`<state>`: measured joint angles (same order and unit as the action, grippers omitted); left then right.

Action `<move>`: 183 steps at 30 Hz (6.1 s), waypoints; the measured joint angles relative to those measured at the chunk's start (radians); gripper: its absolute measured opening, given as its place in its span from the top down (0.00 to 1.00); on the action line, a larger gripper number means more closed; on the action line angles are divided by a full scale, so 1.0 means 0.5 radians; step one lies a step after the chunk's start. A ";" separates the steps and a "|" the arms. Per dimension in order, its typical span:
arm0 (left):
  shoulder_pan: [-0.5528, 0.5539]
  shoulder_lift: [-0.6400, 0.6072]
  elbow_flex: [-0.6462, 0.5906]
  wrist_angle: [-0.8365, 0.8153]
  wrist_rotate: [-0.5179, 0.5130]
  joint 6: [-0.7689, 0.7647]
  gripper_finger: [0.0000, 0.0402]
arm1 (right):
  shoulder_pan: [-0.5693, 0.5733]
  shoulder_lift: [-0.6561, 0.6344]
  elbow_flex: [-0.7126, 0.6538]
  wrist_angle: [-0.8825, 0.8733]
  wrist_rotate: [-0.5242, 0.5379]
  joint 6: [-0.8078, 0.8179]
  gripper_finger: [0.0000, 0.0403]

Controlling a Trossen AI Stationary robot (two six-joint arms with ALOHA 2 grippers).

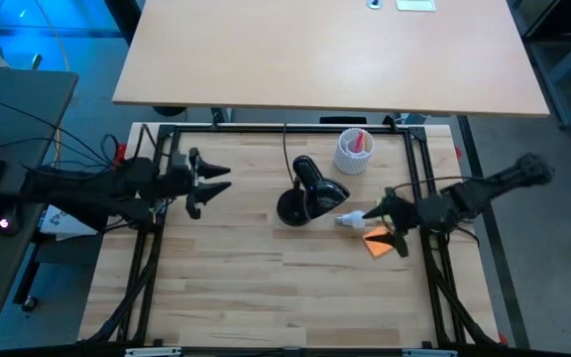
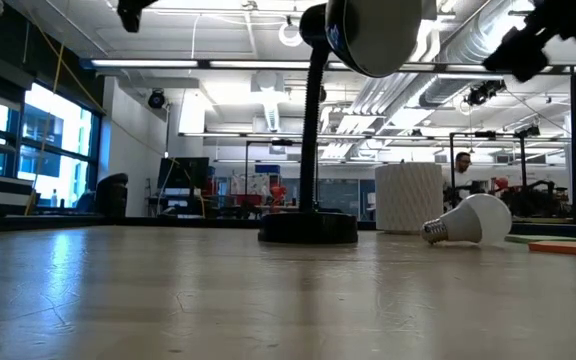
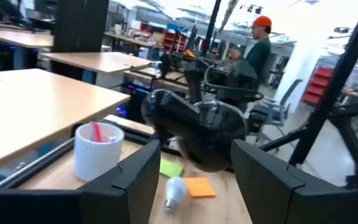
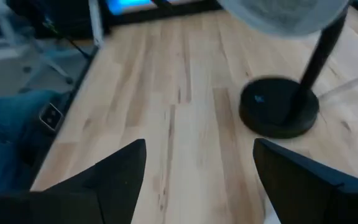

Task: Screw lightbulb
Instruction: Return to Home Position

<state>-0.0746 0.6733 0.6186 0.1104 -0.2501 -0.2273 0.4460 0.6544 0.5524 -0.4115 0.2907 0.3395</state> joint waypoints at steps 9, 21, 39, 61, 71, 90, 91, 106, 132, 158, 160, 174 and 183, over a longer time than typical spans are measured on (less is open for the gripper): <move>0.372 -0.126 0.000 -0.148 0.033 0.078 0.57 | -1.124 -0.171 -0.523 1.049 -1.375 -0.482 0.29; 0.628 -0.480 -0.002 -0.507 0.229 0.232 0.60 | -1.629 -0.688 -0.796 1.076 -1.604 -0.456 0.71; 0.306 -0.872 -0.884 0.238 -0.012 -0.011 0.60 | -1.286 -1.302 -0.944 0.725 -1.006 -0.324 0.99; 0.141 -0.941 -1.214 0.318 0.129 0.359 0.60 | -1.152 -1.296 -1.085 0.936 -1.033 -0.302 1.00; 0.142 -0.940 -1.214 0.037 0.099 0.358 0.60 | -1.152 -1.297 -1.085 0.923 -1.009 -0.274 1.00; 0.121 -1.338 -1.211 -0.043 0.095 0.356 0.60 | -0.619 -1.309 -1.087 0.909 -0.930 -0.276 1.00; 0.124 -1.332 -1.212 -0.020 0.094 0.356 0.60 | -0.590 -1.309 -1.087 0.910 -0.930 -0.276 1.00; 0.269 -1.340 -1.213 -0.033 0.092 0.357 0.60 | -0.536 -1.300 -1.087 0.910 -0.930 -0.276 1.00; 0.143 -1.340 -1.213 -0.032 0.092 0.357 0.60 | -0.629 -1.296 -1.088 0.998 -0.215 -0.598 1.00; 0.075 -1.340 -1.212 -0.058 0.093 0.436 0.60 | -0.803 -1.296 -1.088 0.914 -0.213 -0.589 1.00; 0.078 -1.339 -1.211 -0.159 0.159 0.460 0.60 | -0.803 -1.296 -1.088 0.914 -0.214 -0.589 1.00; 0.065 -1.340 -1.210 -0.212 0.524 0.528 0.60 | -0.803 -1.295 -1.088 0.913 -0.216 -0.589 1.00; 0.066 -1.340 -1.211 -0.212 0.521 0.531 0.60 | -0.803 -1.295 -1.088 0.913 -0.218 -0.589 1.00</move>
<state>-0.0414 0.0032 0.0132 0.0044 0.0105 0.0380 0.0444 0.0067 0.0086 0.0448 0.1817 0.0448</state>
